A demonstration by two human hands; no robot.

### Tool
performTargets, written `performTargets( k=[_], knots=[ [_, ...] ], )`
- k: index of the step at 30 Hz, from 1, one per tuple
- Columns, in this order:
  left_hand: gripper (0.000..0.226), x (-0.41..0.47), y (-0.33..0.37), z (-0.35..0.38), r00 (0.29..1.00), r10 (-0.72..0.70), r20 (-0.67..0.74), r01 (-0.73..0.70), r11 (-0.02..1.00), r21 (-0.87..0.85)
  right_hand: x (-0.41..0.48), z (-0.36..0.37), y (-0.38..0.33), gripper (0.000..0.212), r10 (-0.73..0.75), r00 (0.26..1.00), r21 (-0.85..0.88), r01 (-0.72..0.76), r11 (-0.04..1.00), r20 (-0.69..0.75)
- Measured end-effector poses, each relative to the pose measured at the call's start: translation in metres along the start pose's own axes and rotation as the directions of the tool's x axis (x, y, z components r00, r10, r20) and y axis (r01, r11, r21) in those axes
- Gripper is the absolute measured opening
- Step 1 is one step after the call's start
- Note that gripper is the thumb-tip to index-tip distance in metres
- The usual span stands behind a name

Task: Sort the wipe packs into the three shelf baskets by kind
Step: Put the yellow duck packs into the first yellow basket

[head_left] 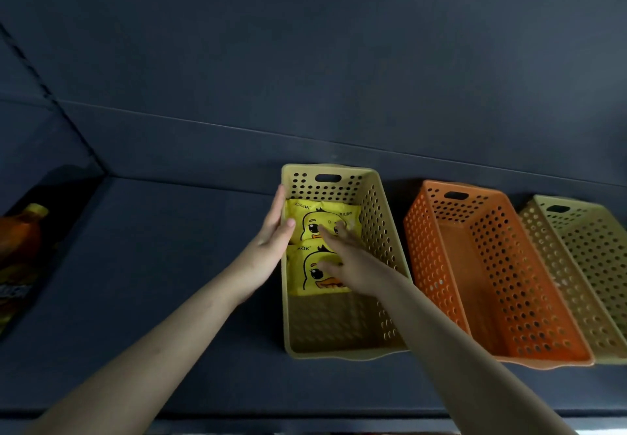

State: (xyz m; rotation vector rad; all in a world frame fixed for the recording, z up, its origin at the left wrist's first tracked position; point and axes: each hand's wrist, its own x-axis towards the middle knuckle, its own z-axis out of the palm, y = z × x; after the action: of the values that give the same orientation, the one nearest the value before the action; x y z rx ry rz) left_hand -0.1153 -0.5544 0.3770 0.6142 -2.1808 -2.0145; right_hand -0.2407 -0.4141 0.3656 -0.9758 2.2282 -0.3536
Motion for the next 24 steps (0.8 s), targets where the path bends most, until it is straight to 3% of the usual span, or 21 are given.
performTargets(
  k=[3,6,12,15,17,21,24],
  knots=[
    [0.056,0.0,0.002,0.001,1.0,0.001,-0.022,-0.001,1.0,0.009,0.012,0.001,-0.001,0.07,0.047,0.997,-0.059,-0.044,0.997,0.057],
    [0.057,-0.005,0.008,0.0,0.999,-0.015,-0.028,0.015,1.0,0.011,0.008,-0.009,-0.004,0.064,0.041,0.998,-0.005,-0.041,0.999,0.053],
    [0.045,-0.018,0.035,-0.018,0.99,-0.072,-0.117,0.098,0.968,0.232,-0.019,-0.053,-0.012,0.052,-0.103,0.973,0.15,0.136,0.979,-0.208],
    [0.029,-0.038,0.054,-0.02,0.98,0.012,-0.197,0.059,0.936,0.348,-0.05,-0.068,-0.012,0.043,-0.196,0.929,0.198,0.266,0.944,-0.314],
    [0.023,-0.06,0.065,-0.013,0.972,0.075,-0.223,0.003,0.943,0.333,-0.084,-0.071,-0.011,0.038,-0.208,0.889,0.232,0.321,0.918,-0.407],
    [0.019,-0.122,0.076,0.021,0.98,0.167,-0.112,-0.132,0.955,0.267,-0.169,-0.047,0.003,0.029,-0.183,0.816,0.274,0.382,0.883,-0.548],
    [0.019,-0.172,0.067,0.055,0.981,0.193,0.023,-0.193,0.951,0.243,-0.239,-0.003,0.021,0.023,-0.105,0.804,0.316,0.345,0.884,-0.585]
  ],
)
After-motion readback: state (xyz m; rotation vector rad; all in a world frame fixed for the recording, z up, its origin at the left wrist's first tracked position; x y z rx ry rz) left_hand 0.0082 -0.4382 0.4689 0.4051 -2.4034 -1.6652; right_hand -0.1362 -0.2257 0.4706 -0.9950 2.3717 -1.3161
